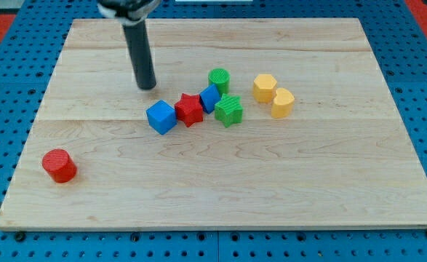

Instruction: Push the red circle to the bottom right of red star

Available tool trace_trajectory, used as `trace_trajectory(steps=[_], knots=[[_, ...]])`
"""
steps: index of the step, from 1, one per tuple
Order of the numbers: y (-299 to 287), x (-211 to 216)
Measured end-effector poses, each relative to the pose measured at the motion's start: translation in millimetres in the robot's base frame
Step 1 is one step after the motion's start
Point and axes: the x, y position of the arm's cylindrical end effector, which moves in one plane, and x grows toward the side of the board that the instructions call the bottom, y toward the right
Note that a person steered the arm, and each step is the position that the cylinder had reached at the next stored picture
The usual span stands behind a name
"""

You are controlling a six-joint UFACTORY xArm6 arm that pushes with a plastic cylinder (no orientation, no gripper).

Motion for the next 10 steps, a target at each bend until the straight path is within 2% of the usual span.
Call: trace_trajectory(steps=[1, 2, 3, 4, 5, 7, 8, 9, 10], knots=[[0.6, 48.8], [30.6, 90.5], [41.4, 115.3], [-5.7, 116.8], [-23.8, 84.1], [74.7, 85.5], [83.3, 107.1], [29.5, 180.4], [-80.8, 204.2]])
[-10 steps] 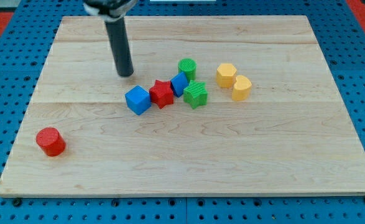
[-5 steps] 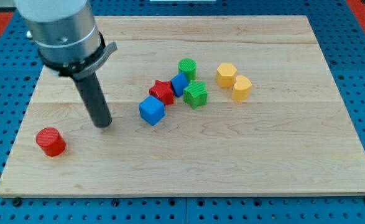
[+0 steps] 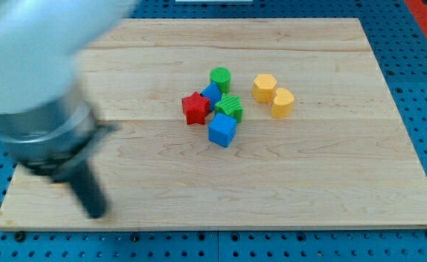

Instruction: Push the red circle to the bottom right of red star

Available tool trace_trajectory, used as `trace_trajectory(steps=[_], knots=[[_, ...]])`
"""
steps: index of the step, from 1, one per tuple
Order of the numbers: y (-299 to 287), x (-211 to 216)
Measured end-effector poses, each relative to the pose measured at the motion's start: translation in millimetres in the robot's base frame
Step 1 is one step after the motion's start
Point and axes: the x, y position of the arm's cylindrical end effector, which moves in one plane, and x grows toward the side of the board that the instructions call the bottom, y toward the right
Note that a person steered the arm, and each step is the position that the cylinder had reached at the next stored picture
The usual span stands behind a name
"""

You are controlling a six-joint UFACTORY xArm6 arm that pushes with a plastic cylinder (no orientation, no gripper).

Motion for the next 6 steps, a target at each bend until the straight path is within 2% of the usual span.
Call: trace_trajectory(steps=[1, 2, 3, 4, 6], knots=[[-103.1, -16.2], [-105.4, -40.4], [-36.7, -56.3], [-5.8, -78.1], [120.1, -98.1]])
